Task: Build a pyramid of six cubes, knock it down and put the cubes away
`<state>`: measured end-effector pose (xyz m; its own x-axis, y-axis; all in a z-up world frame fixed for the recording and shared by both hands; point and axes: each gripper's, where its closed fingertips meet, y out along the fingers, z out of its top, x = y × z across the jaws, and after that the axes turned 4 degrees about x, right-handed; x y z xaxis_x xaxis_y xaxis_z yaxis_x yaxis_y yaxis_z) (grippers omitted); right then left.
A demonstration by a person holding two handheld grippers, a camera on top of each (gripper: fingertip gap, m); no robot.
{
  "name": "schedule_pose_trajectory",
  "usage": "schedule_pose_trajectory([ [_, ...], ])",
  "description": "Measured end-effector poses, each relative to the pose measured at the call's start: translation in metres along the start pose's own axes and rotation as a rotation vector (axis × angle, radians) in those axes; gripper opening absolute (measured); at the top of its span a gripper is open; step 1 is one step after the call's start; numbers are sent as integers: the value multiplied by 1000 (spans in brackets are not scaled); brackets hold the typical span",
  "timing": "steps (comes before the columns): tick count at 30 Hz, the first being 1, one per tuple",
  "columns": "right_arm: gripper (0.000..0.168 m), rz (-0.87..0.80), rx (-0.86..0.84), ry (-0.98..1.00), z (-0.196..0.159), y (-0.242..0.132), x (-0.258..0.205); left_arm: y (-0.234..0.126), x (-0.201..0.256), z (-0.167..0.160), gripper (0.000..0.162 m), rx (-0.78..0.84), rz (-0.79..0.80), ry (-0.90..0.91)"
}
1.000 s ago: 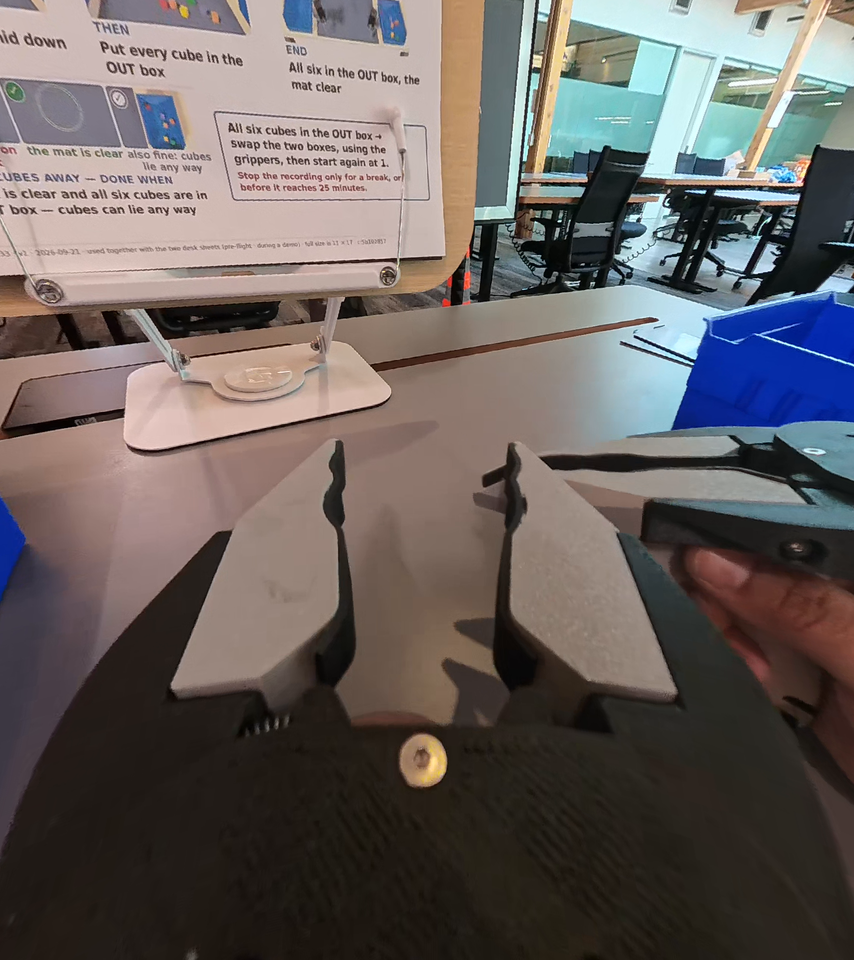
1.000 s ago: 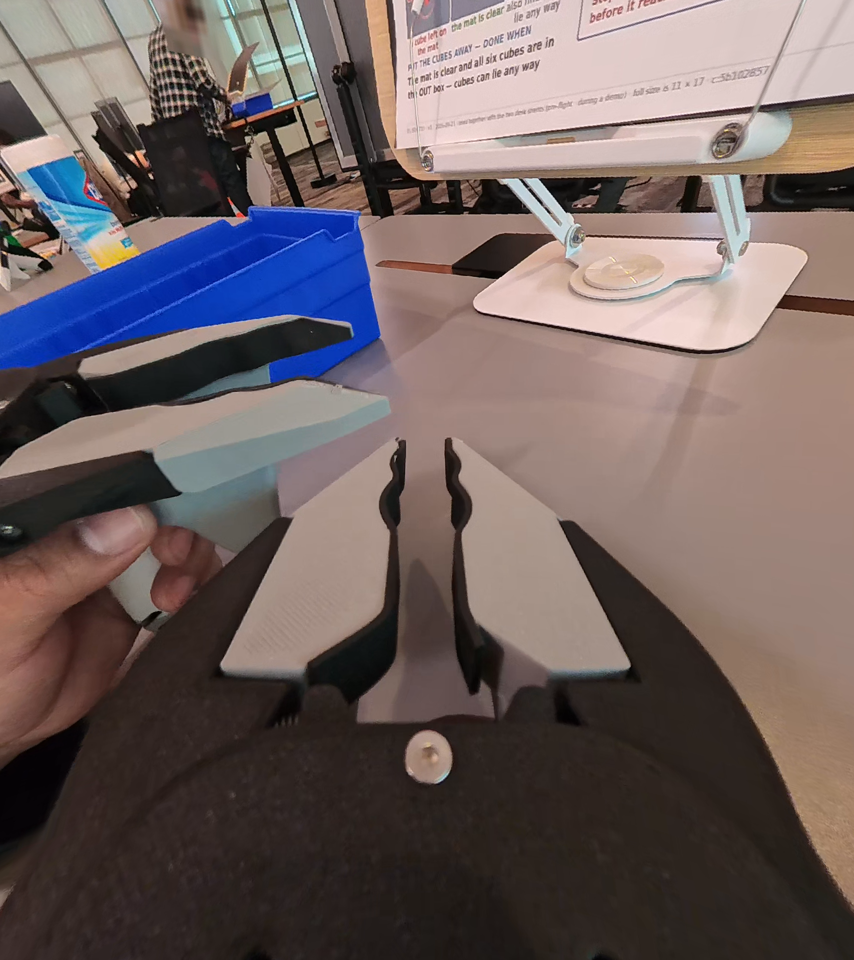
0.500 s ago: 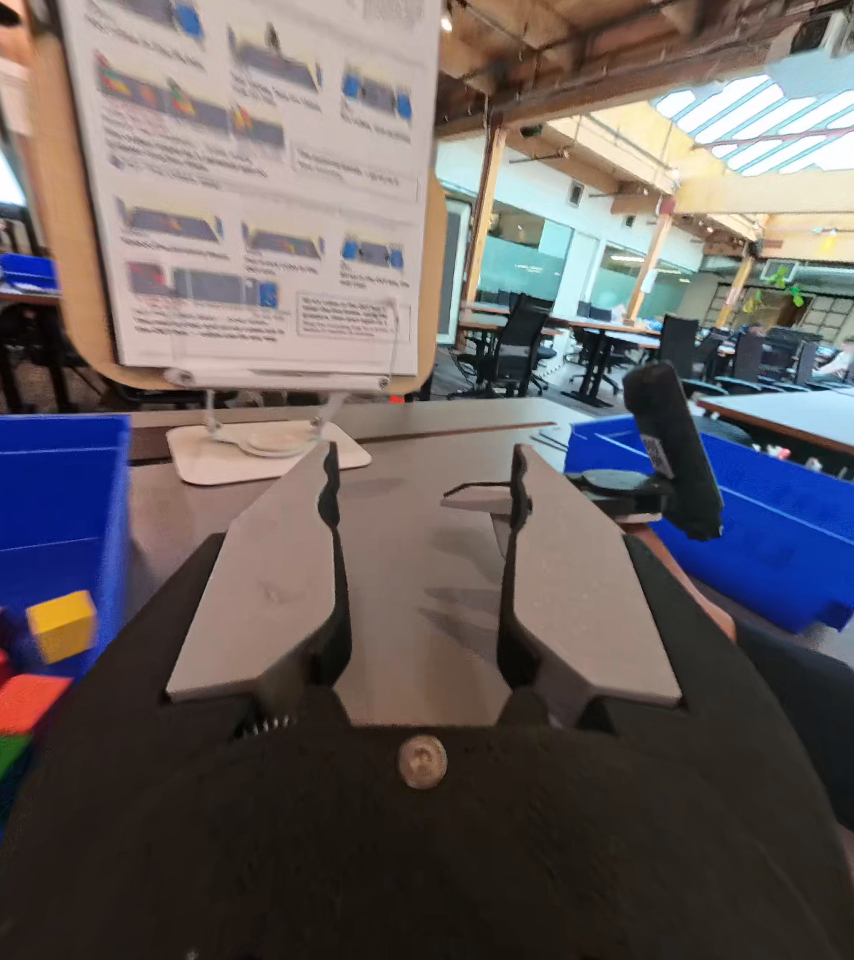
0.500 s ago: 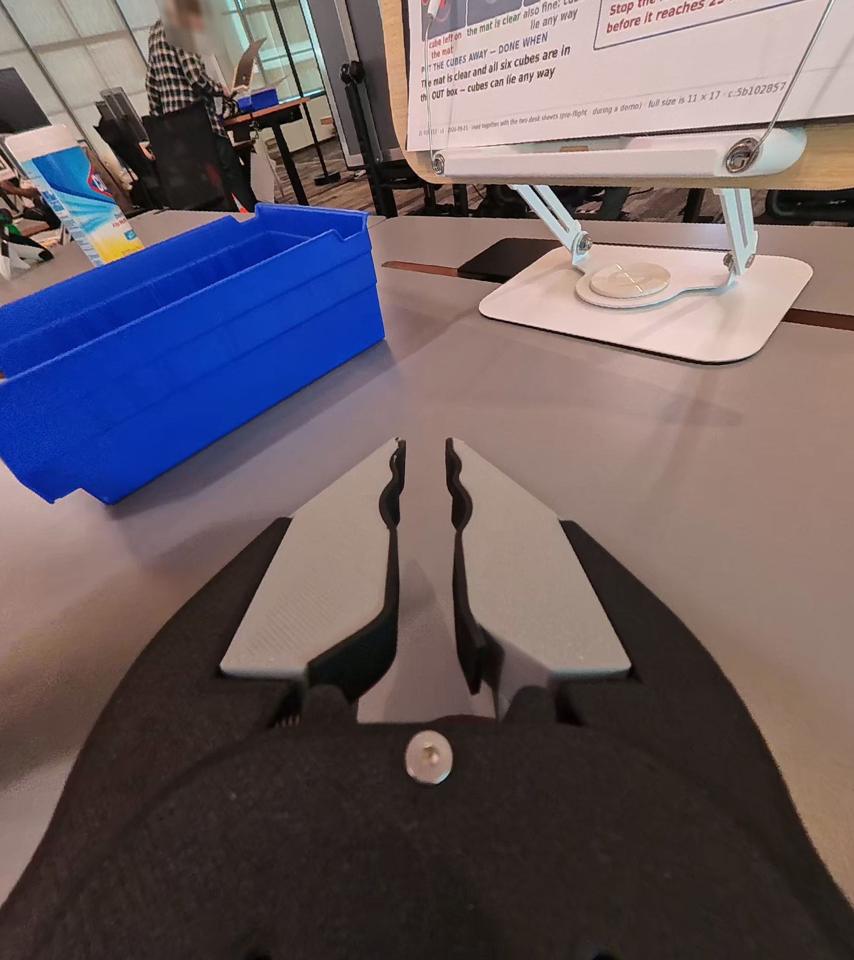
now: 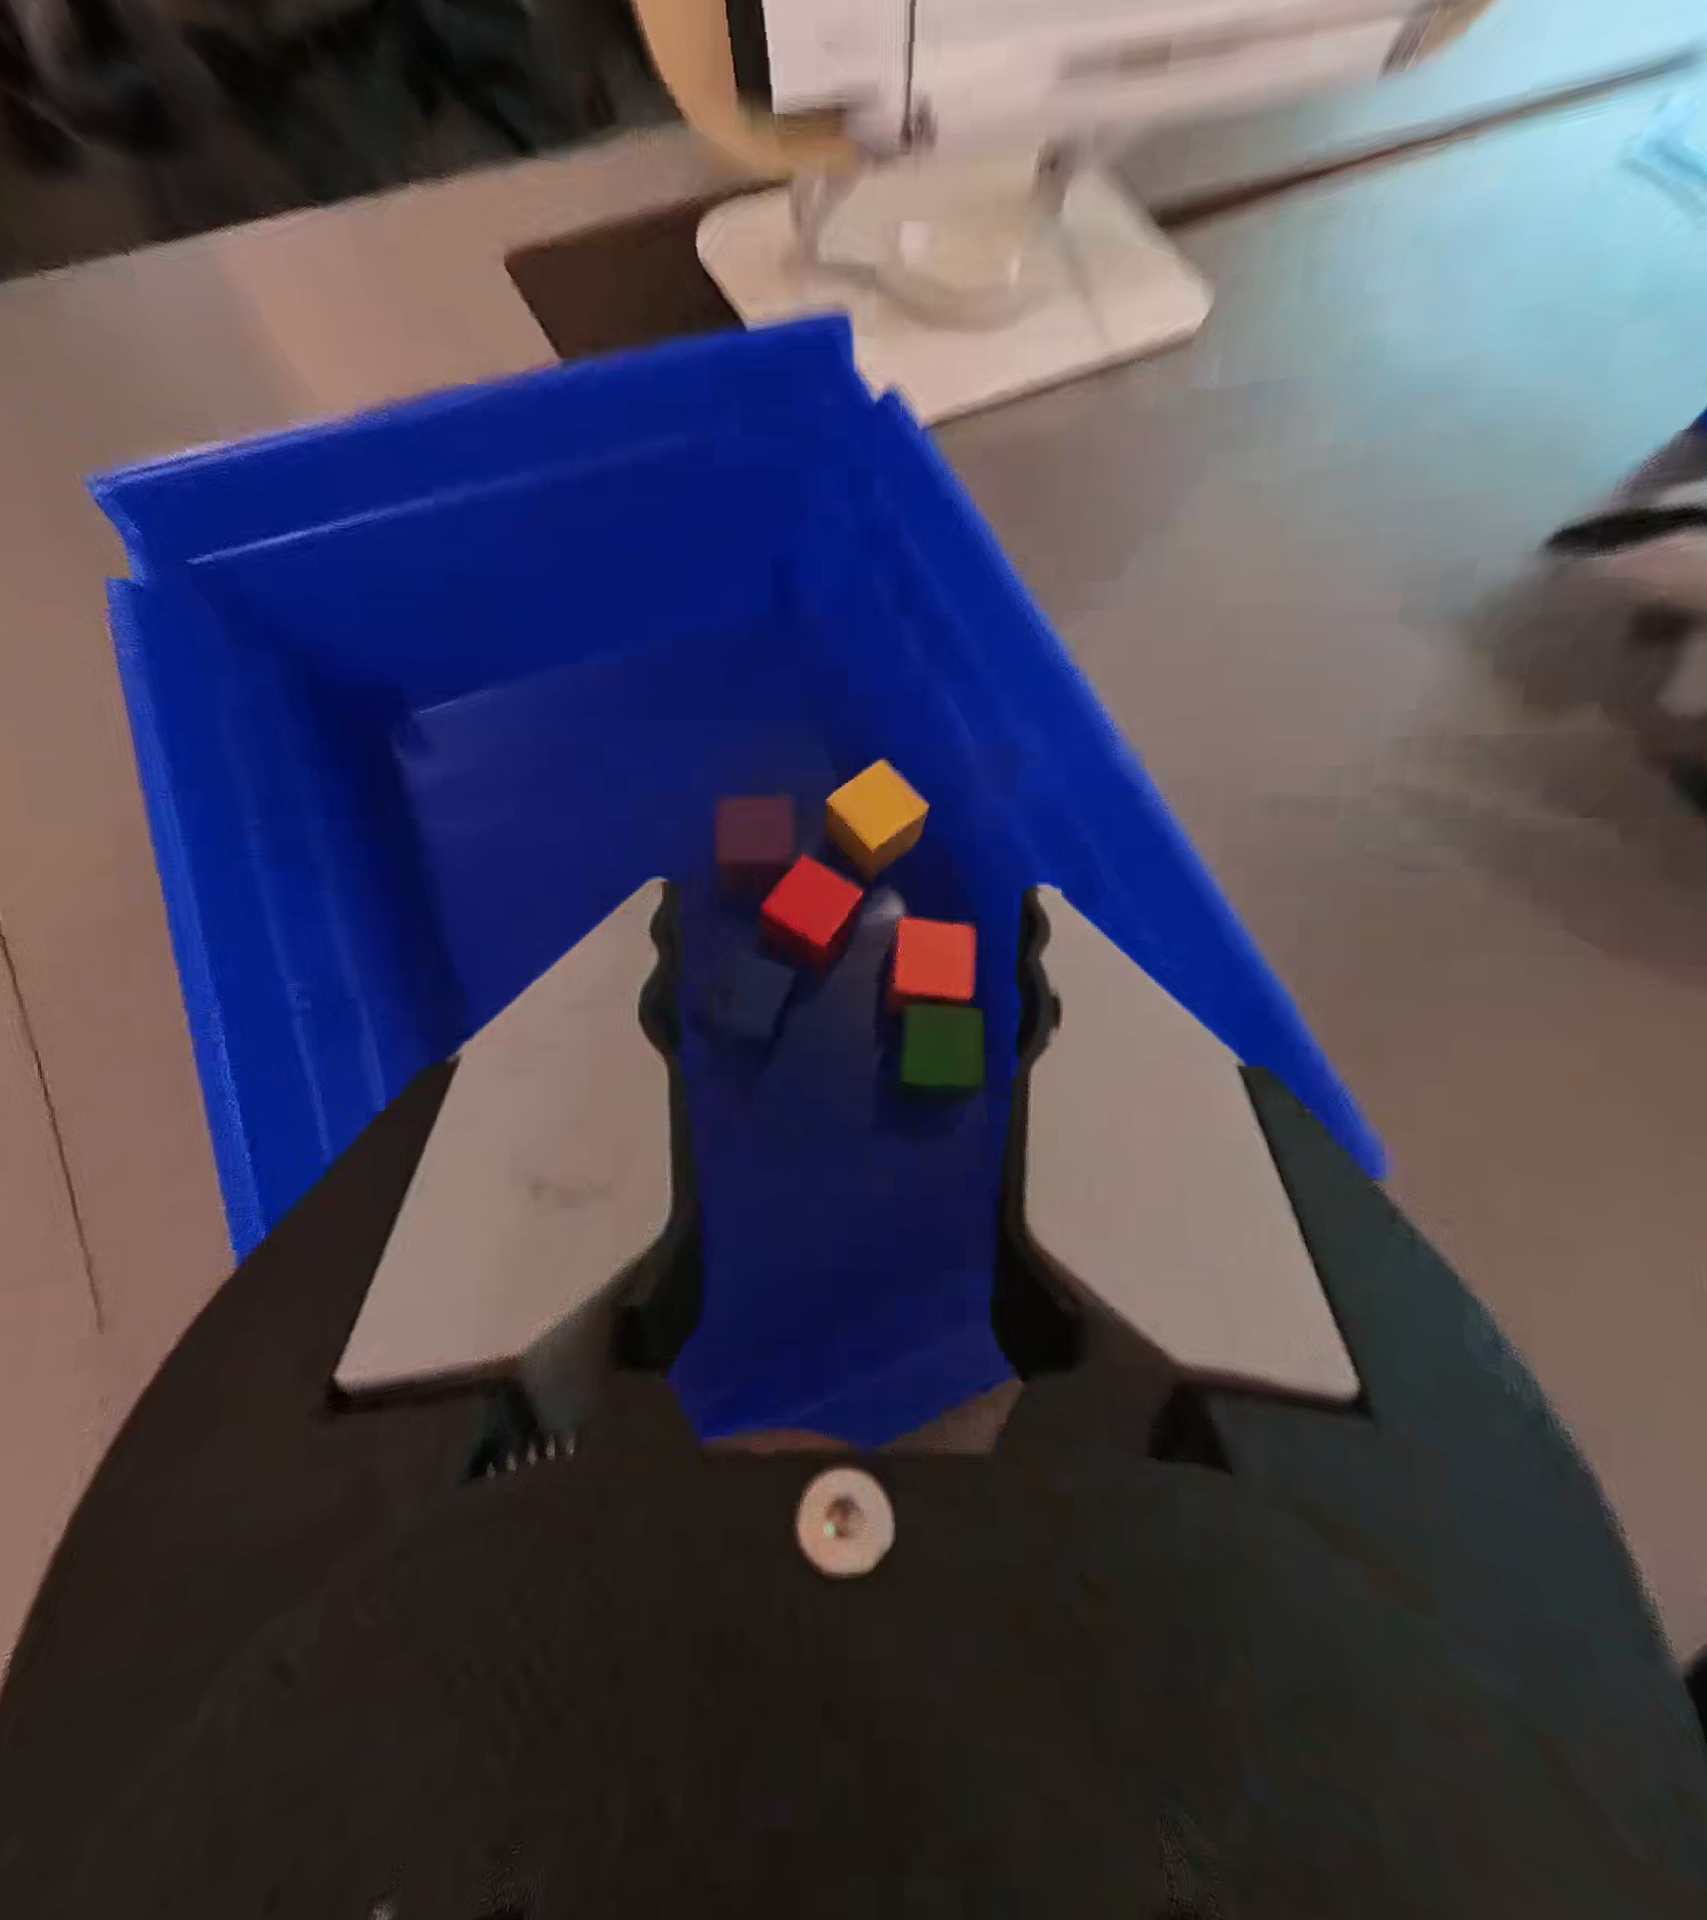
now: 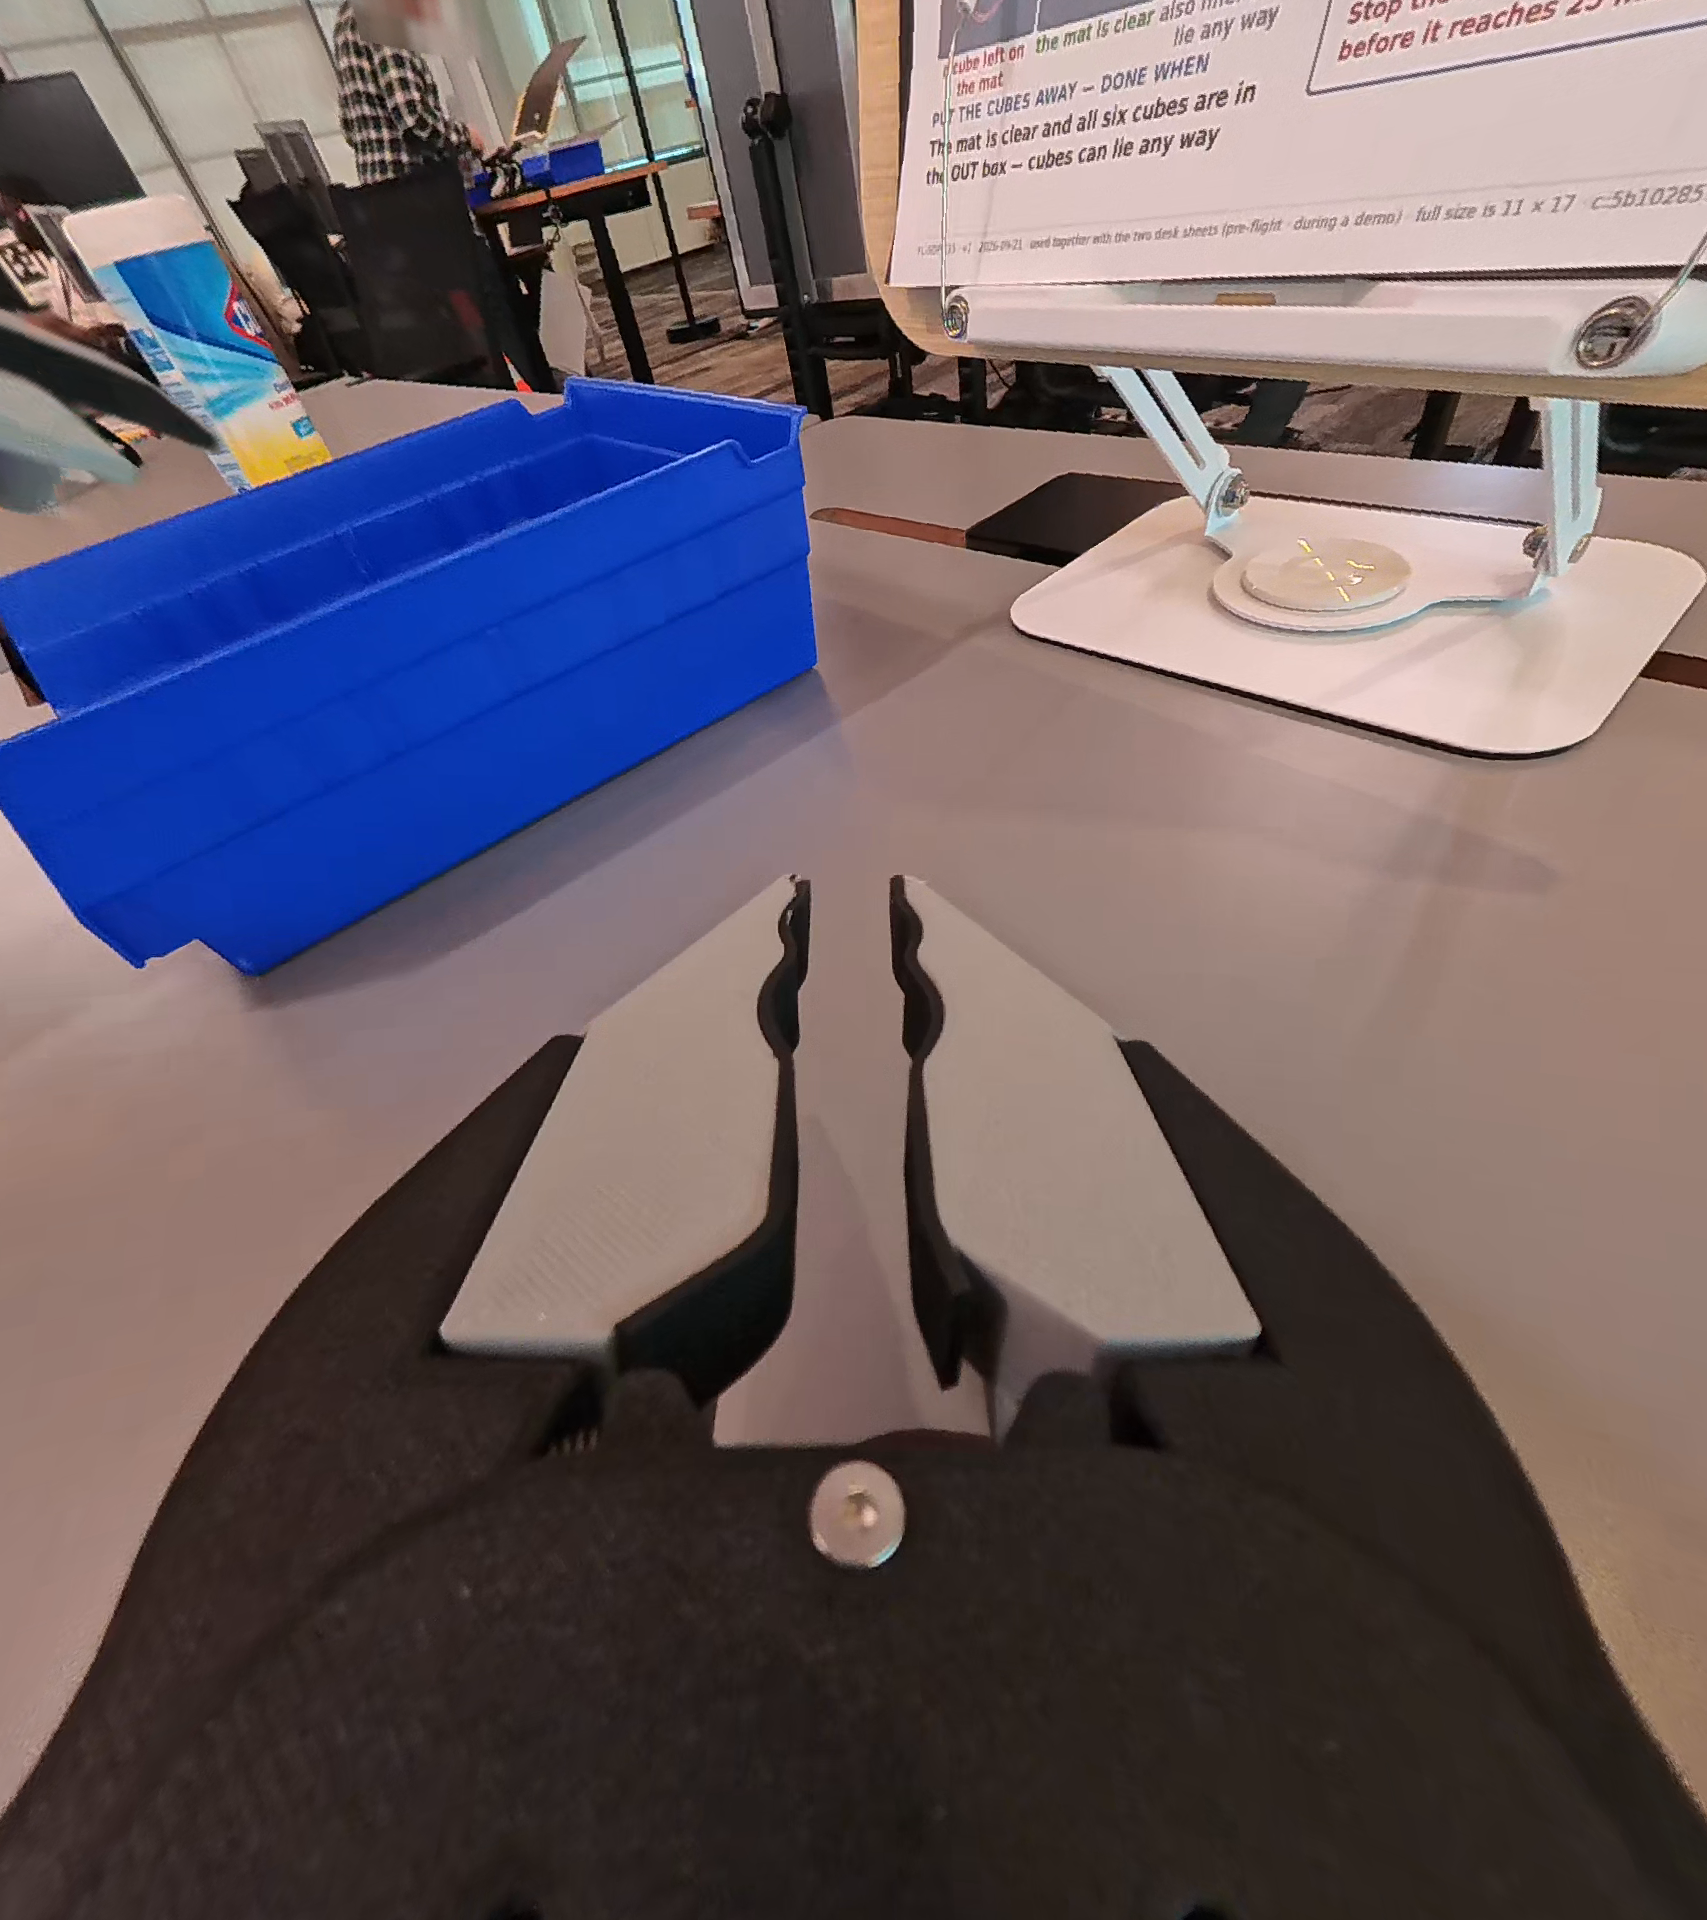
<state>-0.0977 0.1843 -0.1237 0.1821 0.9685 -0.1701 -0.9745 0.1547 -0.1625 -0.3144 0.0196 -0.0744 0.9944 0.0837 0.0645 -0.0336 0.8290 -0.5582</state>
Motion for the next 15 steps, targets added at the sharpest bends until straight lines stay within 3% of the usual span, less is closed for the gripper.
schedule_pose_trajectory([
  [6,12,-2,4,24,0,-1,4,46,-23,-46,60,-318,77,163],
  [9,13,0,-3,25,-2,0,4,55,-41,-59,60,-412,139,215],
  [15,12,12,-19,7,-4,3,0,63,-47,-87,51,-538,119,211],
])
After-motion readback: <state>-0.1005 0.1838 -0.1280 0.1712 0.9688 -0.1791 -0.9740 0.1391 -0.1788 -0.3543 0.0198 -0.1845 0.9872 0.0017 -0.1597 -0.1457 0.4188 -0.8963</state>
